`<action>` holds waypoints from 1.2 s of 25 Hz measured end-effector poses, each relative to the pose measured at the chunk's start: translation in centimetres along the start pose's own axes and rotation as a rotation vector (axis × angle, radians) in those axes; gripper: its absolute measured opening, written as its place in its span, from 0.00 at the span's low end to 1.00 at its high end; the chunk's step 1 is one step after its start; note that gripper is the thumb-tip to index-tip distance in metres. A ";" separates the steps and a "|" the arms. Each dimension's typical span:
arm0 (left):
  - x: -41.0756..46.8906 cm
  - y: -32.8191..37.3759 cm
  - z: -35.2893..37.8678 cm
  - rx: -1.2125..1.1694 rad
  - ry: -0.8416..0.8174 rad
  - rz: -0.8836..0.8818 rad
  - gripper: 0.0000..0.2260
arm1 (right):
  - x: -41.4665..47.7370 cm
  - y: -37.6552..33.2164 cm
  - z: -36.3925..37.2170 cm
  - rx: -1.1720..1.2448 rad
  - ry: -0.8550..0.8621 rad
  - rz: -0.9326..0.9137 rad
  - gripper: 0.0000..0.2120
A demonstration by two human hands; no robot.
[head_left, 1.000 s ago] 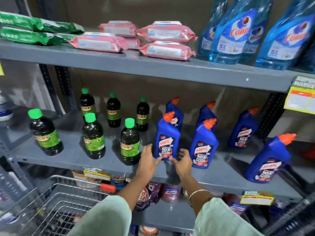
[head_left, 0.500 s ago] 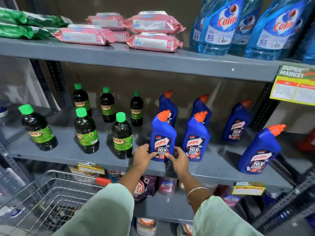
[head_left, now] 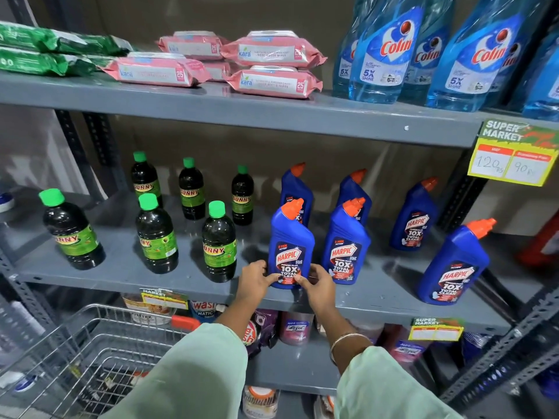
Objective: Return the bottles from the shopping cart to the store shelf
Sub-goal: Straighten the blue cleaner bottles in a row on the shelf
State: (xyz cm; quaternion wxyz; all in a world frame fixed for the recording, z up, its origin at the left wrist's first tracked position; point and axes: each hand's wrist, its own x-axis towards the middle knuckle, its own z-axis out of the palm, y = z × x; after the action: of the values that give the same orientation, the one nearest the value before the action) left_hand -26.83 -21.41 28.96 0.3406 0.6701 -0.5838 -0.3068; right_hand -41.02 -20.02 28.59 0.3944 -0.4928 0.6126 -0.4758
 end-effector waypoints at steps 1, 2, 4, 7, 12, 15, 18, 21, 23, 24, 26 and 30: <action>-0.6 0.0 0.1 0.009 0.014 0.003 0.14 | -0.1 0.2 -0.1 0.002 0.011 0.012 0.20; -1.3 -0.1 0.1 0.041 0.050 0.017 0.15 | -0.1 0.5 -0.2 0.004 0.025 0.024 0.21; -3.0 0.3 0.5 0.191 0.095 0.134 0.14 | 0.0 1.2 -1.3 -0.026 0.101 0.041 0.16; -5.6 3.1 2.9 0.413 -0.044 0.379 0.13 | 0.8 1.9 -4.8 -0.078 0.272 0.068 0.08; -4.8 7.9 9.4 0.221 -0.027 0.209 0.16 | 3.5 1.0 -10.6 -0.102 0.269 -0.008 0.17; -1.8 9.3 11.0 -0.012 0.081 -0.024 0.26 | 5.8 1.2 -11.8 -0.028 0.034 -0.091 0.24; 0.3 9.1 10.8 -0.070 0.054 -0.047 0.25 | 7.2 2.0 -11.2 0.062 -0.098 -0.071 0.22; -0.1 8.9 11.1 -0.065 0.078 -0.030 0.18 | 7.2 2.5 -11.9 0.067 -0.119 -0.074 0.18; -0.8 9.3 11.6 -0.040 0.059 -0.003 0.17 | 7.1 2.9 -13.4 0.056 -0.136 -0.075 0.18; -1.2 9.7 11.9 -0.043 0.037 0.012 0.17 | 6.8 3.1 -14.2 0.051 -0.142 -0.068 0.18; -1.9 10.2 12.8 -0.067 0.005 0.041 0.16 | 6.2 3.4 -15.8 0.058 -0.146 -0.062 0.18; -2.4 10.4 14.0 -0.054 -0.009 0.065 0.18 | 5.4 4.0 -17.3 0.055 -0.144 -0.050 0.19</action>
State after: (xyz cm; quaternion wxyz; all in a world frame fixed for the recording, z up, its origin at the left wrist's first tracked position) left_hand -44.44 -21.32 29.35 0.3656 0.6400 -0.5982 -0.3144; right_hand -59.47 -21.72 28.75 0.4387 -0.5299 0.5570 -0.4653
